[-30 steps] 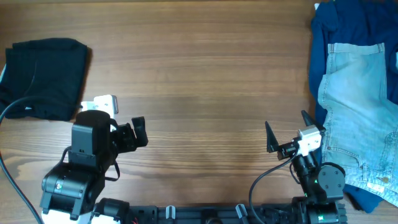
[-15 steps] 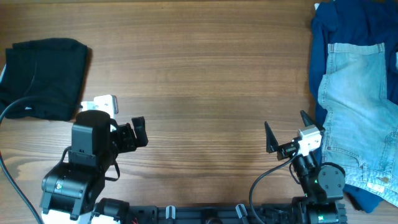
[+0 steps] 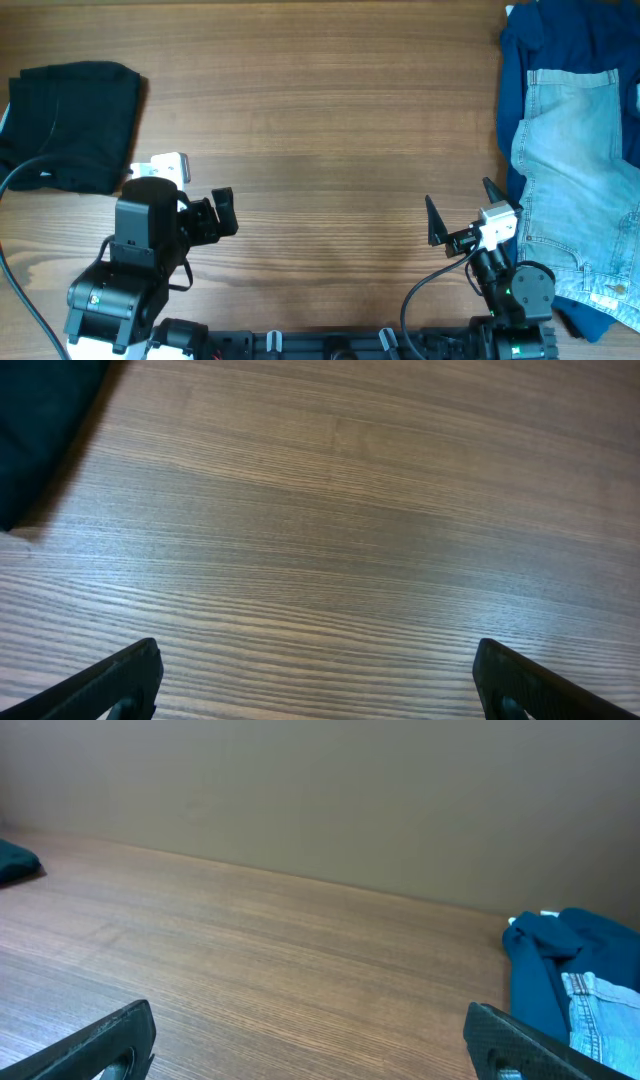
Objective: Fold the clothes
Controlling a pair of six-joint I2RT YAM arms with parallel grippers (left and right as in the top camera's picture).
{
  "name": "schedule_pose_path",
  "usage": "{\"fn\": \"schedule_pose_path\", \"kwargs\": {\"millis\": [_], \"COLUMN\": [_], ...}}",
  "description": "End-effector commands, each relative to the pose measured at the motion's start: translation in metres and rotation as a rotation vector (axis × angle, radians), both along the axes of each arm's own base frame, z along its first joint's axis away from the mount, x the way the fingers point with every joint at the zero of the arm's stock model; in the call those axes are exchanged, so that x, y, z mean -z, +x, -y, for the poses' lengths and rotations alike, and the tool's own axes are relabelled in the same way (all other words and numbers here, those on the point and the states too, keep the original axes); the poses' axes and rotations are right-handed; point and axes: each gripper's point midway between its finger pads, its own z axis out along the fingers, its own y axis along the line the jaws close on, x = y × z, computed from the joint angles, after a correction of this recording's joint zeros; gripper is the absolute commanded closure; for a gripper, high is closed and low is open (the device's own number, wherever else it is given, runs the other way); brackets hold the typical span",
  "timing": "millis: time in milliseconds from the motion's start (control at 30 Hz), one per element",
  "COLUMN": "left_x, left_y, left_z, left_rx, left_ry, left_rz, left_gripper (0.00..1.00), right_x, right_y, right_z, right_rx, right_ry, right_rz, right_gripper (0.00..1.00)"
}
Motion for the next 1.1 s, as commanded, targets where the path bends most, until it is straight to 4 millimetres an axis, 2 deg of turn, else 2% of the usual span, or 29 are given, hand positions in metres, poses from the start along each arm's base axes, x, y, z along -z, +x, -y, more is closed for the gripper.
{"fn": "schedule_pose_path", "kwargs": {"millis": [0, 167, 400, 500, 1067], "left_x": [0.000, 0.000, 0.000, 0.000, 0.000], "left_y": [0.000, 0.000, 0.000, 0.000, 0.000], "left_z": [-0.004, -0.004, -0.004, -0.004, -0.004], "left_rx": [-0.021, -0.022, -0.022, -0.022, -0.022], "left_ry": [0.006, 0.005, 0.005, 0.005, 0.005], "left_rz": [0.003, 0.003, 0.003, 0.003, 0.003], "left_gripper": [0.00, 0.00, 0.00, 0.00, 0.00], "right_x": [-0.007, -0.008, -0.005, -0.006, -0.006], "right_y": [-0.002, -0.001, 0.003, 0.002, 0.002], "right_z": [-0.001, -0.003, 0.010, 0.006, 0.006], "right_rx": [-0.010, -0.018, 0.065, 0.041, 0.042], "right_ry": [0.007, 0.010, 0.007, 0.063, 0.063], "right_rz": [0.025, 0.048, 0.034, 0.024, 0.024], "right_gripper": [0.00, 0.00, 0.00, 0.00, 0.00]}}
